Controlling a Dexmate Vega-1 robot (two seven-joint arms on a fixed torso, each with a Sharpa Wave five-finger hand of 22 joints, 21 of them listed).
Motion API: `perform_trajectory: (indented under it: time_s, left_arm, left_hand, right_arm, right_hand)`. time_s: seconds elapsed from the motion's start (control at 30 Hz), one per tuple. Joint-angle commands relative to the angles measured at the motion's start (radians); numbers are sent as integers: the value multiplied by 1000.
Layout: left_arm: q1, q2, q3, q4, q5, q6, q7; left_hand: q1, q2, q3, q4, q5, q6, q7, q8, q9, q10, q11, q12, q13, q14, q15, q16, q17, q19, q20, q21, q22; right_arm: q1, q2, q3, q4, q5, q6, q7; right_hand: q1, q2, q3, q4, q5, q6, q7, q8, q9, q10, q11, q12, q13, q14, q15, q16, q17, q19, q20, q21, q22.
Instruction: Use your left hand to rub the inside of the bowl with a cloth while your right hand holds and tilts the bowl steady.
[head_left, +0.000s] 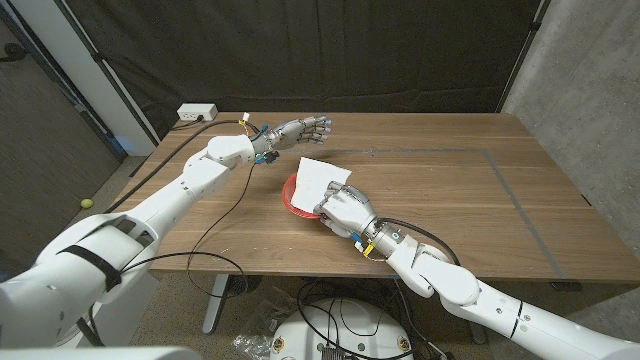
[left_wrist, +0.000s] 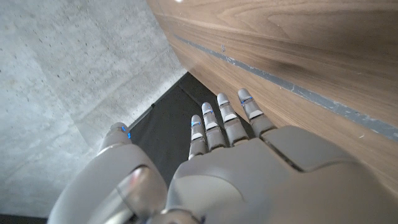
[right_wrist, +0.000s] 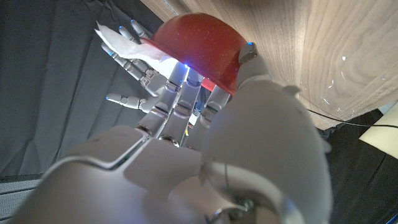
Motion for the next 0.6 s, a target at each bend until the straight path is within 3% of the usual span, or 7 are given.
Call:
perform_trajectory:
  time_s: [0.03,0.17,0.43,0.6]
  left_arm:
    - [-119,63,81,-13,107,-8,-182]
    - [-144,77,97,-21,145,-12,-206]
    - [-188,101,131,-58,233,6,-239]
    - [-220,101,154,-62,274,14,-273]
  left_hand:
    - [7,-11,-5,-1,-5,12,2,5,2,15,-3,7,5,14,-1,5,4,13,-3,7,4]
    - [32,-14,-1,-15,-5,28,13,10,3,25,-4,6,6,21,-9,6,6,25,-9,11,5]
    - [137,-4,24,-64,-4,131,73,39,4,87,-29,16,10,75,-33,21,14,60,-31,28,9]
    - [188,8,38,-83,-1,216,76,59,4,142,-37,34,13,114,-43,35,23,76,-37,37,12]
  right_arm:
    - [6,5,6,24,-23,-33,25]
    - [10,4,7,37,-17,-34,7]
    - [21,-4,16,49,4,-28,-18]
    - [24,-5,19,51,14,-30,-28]
  right_hand:
    - [16,24,-1,-1,-2,73,-65,-4,4,9,-2,-4,2,10,-149,-6,5,-10,-120,13,3]
    - [15,23,-2,-1,-3,76,-65,-9,4,12,-2,-9,2,12,-150,-14,7,-16,-121,26,1]
    - [15,22,-3,0,-4,78,-65,-16,5,17,-3,-17,2,17,-150,-21,13,-22,-123,42,-2]
    - [14,21,-3,1,-5,79,-65,-22,5,21,-3,-23,2,20,-150,-27,17,-27,-122,55,-6]
